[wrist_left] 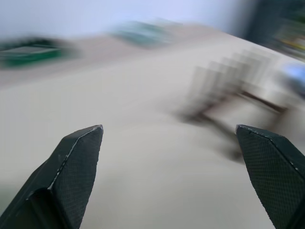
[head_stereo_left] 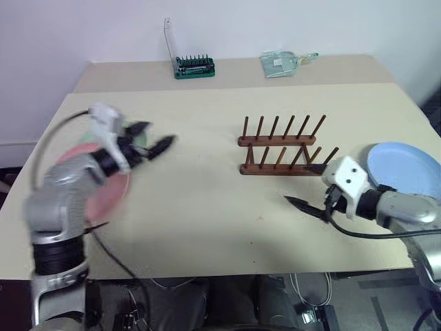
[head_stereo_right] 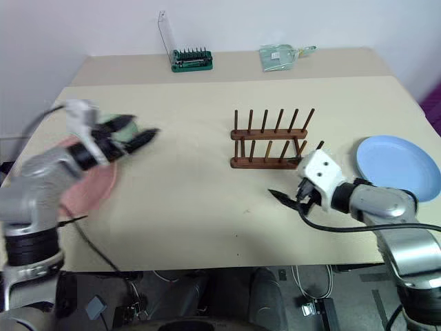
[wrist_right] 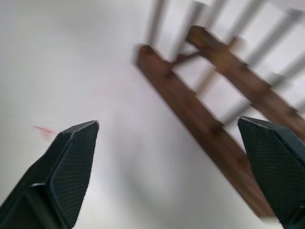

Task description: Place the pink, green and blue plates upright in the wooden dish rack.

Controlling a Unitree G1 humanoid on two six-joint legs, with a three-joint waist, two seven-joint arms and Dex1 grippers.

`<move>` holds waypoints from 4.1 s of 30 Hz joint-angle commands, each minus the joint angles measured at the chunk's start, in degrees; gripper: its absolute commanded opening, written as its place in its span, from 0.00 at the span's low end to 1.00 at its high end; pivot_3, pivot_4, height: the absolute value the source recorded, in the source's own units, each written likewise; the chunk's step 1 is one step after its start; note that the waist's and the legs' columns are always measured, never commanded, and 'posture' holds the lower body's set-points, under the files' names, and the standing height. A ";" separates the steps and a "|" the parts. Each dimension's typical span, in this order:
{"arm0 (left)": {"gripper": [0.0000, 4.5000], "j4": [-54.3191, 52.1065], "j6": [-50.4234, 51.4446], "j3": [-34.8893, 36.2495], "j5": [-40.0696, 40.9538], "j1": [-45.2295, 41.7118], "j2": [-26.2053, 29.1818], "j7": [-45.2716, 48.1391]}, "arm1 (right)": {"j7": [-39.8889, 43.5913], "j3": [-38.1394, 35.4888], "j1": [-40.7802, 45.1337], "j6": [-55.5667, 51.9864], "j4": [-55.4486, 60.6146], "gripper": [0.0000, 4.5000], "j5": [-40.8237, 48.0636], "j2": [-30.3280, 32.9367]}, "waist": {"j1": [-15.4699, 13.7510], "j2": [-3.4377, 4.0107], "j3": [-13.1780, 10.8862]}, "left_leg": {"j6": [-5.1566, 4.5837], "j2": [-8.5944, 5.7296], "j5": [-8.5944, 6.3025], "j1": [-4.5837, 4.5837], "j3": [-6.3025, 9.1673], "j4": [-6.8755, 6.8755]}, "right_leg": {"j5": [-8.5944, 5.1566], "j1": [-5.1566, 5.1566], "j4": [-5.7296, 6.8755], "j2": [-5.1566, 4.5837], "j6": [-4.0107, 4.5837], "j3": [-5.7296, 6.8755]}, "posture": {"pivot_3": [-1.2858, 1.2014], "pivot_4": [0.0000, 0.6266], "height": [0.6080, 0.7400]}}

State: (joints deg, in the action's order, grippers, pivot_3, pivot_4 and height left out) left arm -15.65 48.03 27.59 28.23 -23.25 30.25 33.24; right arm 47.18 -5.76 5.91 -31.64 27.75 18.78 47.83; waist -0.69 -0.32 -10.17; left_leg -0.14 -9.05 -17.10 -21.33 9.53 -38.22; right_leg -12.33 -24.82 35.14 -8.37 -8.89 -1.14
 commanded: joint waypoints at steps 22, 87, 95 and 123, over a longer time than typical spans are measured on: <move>0.85 0.51 -2.14 15.53 4.07 26.21 -7.19 -16.68 | 5.75 8.59 9.15 8.52 -8.86 1.00 -2.41 -3.40 | -1.60 -0.29 0.11 | 0.03 0.01 -0.01 -0.01 -0.04 0.00 | 0.06 -0.02 -0.02 -0.06 0.11 0.08 | 0.52 0.24 0.96; 0.66 13.28 -16.15 -8.93 -1.85 -29.31 -4.03 -25.88 | -11.26 3.59 28.01 21.15 -8.80 0.00 -26.71 -14.26 | 1.01 -0.55 0.11 | 0.48 0.73 0.08 -0.08 -0.42 0.29 | 0.25 -0.56 -0.05 0.78 0.42 -0.22 | 0.52 0.24 0.96; 0.66 3.31 -17.19 -24.12 1.75 -7.84 4.05 5.23 | -9.86 -21.41 26.34 -16.13 1.54 0.00 9.67 -15.88 | 0.15 -0.50 0.09 | 0.39 0.72 0.03 -0.16 -0.32 0.14 | 0.37 -0.48 -0.14 0.75 0.61 -0.18 | 0.52 0.24 0.96; 0.66 -6.97 -15.03 -35.68 -1.20 5.28 8.25 17.47 | -15.35 -27.95 22.69 -31.01 -14.47 0.00 32.63 -8.35 | -0.04 -0.21 0.02 | 0.31 0.78 -0.01 -0.15 -0.55 0.18 | 0.37 -0.52 -0.13 0.70 0.62 -0.22 | 0.52 0.24 0.96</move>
State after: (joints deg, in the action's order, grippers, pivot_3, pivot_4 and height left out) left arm -20.46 33.25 -9.56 26.86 -18.16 38.58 50.81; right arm 32.26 -33.10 27.89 -63.22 13.02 49.88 38.98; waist -0.73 -0.53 -10.15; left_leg 0.17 -8.27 -17.11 -21.48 8.98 -38.03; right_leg -11.95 -25.34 35.00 -7.67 -8.27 -1.36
